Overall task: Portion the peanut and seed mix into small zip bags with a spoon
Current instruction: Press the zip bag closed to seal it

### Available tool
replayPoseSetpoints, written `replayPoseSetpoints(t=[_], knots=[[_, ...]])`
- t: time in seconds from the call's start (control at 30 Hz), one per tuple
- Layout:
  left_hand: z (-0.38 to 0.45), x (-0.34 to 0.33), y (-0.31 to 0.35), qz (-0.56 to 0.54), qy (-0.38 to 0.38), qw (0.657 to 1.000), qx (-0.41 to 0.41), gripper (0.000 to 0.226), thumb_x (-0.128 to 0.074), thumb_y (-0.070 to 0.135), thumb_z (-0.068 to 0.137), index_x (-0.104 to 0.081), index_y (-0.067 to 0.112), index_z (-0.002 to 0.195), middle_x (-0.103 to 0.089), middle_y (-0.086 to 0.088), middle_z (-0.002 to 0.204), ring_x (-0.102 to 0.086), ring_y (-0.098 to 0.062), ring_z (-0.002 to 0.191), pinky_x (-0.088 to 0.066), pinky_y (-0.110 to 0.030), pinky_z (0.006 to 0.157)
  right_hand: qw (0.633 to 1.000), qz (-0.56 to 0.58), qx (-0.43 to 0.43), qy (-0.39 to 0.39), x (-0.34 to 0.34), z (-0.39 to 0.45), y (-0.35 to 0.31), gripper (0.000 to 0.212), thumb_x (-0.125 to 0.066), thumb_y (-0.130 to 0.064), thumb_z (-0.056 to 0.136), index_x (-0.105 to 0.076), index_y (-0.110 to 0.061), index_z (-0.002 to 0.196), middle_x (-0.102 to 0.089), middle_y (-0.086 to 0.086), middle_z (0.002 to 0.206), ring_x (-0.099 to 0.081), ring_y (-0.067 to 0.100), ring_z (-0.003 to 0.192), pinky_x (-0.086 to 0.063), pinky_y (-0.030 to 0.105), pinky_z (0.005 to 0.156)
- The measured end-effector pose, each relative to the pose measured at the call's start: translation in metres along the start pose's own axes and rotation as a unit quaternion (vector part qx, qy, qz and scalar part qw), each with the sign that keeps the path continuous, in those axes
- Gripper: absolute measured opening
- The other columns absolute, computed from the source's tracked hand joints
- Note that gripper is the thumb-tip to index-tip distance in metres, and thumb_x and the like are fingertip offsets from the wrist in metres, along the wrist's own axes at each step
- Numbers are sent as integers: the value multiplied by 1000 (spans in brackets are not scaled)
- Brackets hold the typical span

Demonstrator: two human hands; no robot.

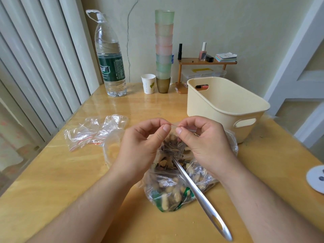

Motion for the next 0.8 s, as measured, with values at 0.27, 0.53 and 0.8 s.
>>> replayPoseSetpoints(t=[0.27, 0.53, 0.8], knots=[[1, -3, -3, -4, -18, 1000, 24, 20, -73, 33, 92, -76, 14, 97, -71, -9, 87, -63, -24, 85, -55, -56, 92, 1000, 4, -4, -19, -2, 1, 1, 13, -79, -18, 89, -75, -30, 87, -75, 0, 91, -70, 17, 84, -61, 44, 84], [1, -1, -4, -19, -12, 999, 36, 22, -75, 32, 91, -75, 12, 101, -68, -35, 101, -62, -33, 88, -49, -71, 96, 1000, 10, -5, -25, -4, 1, 2, 9, -80, -23, 86, -76, -31, 88, -76, 1, 94, -71, 21, 89, -60, 51, 92], [0, -4, -3, -26, -20, 999, 33, 17, -72, 23, 94, -73, 7, 100, -71, -12, 90, -64, -25, 86, -55, -48, 90, 1000, -1, 1, -7, -2, 1, 2, 8, -80, -22, 87, -74, -27, 89, -75, 4, 93, -70, 22, 88, -60, 53, 89]])
Point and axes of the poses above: each hand's wrist, its own z-axis towards the middle knuckle, its own x-axis out of the back of the hand, y = z × x, the point moved 6 cm from there along z, towards the middle knuckle
